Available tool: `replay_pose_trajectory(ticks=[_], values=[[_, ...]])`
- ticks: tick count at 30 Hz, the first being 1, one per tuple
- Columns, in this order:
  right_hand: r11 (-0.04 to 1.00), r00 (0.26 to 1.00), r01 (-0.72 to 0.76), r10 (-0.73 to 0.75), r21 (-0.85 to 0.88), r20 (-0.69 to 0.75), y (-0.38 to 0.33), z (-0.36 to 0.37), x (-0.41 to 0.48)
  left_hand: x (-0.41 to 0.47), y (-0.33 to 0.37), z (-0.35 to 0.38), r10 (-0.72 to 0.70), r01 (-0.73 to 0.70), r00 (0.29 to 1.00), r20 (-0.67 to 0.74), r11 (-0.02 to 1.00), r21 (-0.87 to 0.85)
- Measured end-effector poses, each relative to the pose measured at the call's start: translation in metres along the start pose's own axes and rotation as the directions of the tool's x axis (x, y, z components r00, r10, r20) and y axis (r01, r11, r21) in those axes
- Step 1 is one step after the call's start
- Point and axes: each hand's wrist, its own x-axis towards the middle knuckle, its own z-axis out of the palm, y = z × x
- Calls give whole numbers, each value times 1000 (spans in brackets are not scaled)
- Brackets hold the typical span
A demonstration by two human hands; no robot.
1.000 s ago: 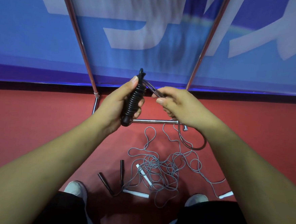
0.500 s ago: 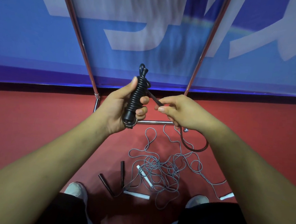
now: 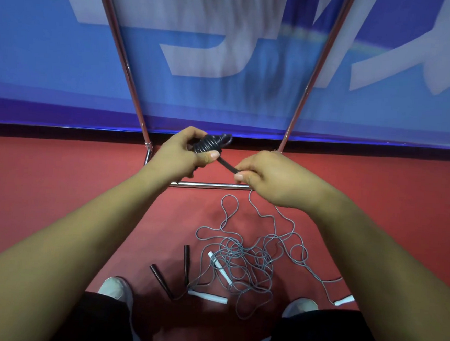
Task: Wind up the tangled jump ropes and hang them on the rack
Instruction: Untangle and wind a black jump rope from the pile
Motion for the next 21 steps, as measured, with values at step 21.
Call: replay_pose_trajectory(ticks=[21], values=[[947, 950, 15, 87, 322, -301, 7, -13, -5, -21, 7, -5, 258, -303, 785, 563, 953, -15]])
